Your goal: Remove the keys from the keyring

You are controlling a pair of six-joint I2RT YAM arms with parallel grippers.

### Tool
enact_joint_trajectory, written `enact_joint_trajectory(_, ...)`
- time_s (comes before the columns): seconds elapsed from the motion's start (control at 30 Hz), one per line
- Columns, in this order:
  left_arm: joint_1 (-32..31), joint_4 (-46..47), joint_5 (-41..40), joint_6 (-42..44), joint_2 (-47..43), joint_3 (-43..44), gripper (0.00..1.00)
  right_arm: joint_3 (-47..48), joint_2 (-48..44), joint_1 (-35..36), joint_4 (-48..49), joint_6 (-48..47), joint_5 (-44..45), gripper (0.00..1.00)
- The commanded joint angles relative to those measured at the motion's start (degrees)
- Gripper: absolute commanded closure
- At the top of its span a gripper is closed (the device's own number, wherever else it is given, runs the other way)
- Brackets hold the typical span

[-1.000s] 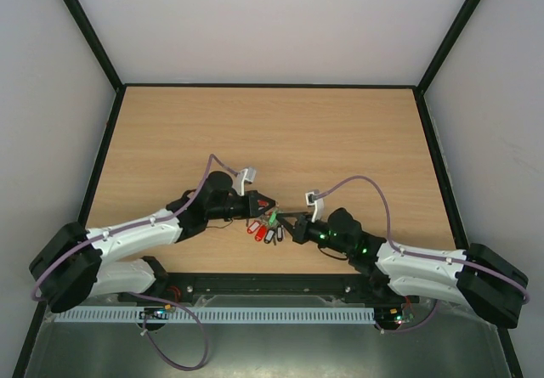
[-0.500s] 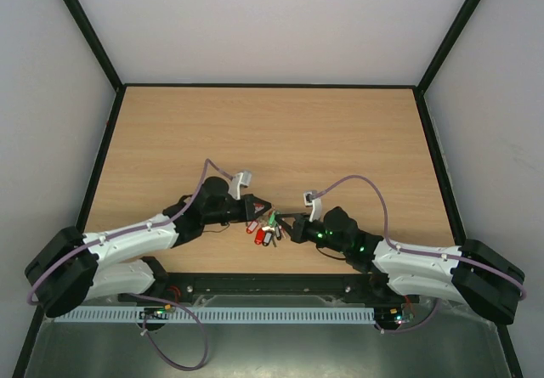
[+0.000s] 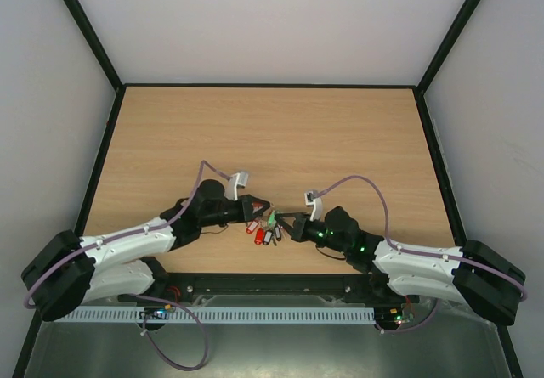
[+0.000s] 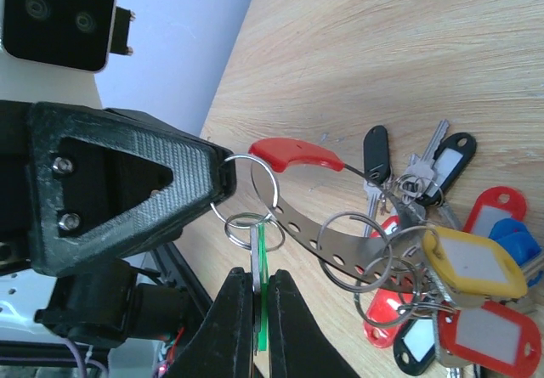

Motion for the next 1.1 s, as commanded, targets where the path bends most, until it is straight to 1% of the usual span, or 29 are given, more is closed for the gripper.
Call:
enact_joint_trajectory(0.0, -0.10, 7.22, -0.73, 0.37, -1.36, -2.99, 0.98, 0.04, -0.28, 0.06, 3.67, 3.13, -2.74, 0.98)
enact_joint_trajectory(0.13, -0.10, 12.37, -1.20, 1.06, -1.93, -5.50, 0.98, -0.38, -0.34, 0.06, 7.55, 6.94, -4.52, 0.98)
enact_joint_trajectory(0.33, -0.12, 15.28, -2.65, 2.15, -3.86, -7.71, 0.98, 0.33, 0.99, 0.05, 9.45, 9.41, -5.91, 0.98)
enact_joint_trajectory(0.63, -0.27, 18.01, -3.55, 2.07, -4.71, -9.30, 0.98, 1.15, 5.84, 0.03, 16.60, 12.54, -8.00, 0.98)
enact_joint_trajectory(0.73, -0.39, 18.67, -3.86, 2.05, -4.80, -9.77, 0.98, 1.70, 6.94, 0.15, 17.64, 13.17, -8.19, 0.98)
enact_joint_trajectory(0.9, -0.90, 19.20, -5.66, 3.50, -6.04, -10.83, 0.98, 2.16, 7.62, 0.30, 20.01, 15.33, -8.23, 0.98)
enact_joint_trajectory(1.07, -1.01, 19.10, -7.65, 4.88, -7.00, -11.65, 0.98, 2.35, 6.63, 0.48, 20.13, 16.94, -7.79, 0.98)
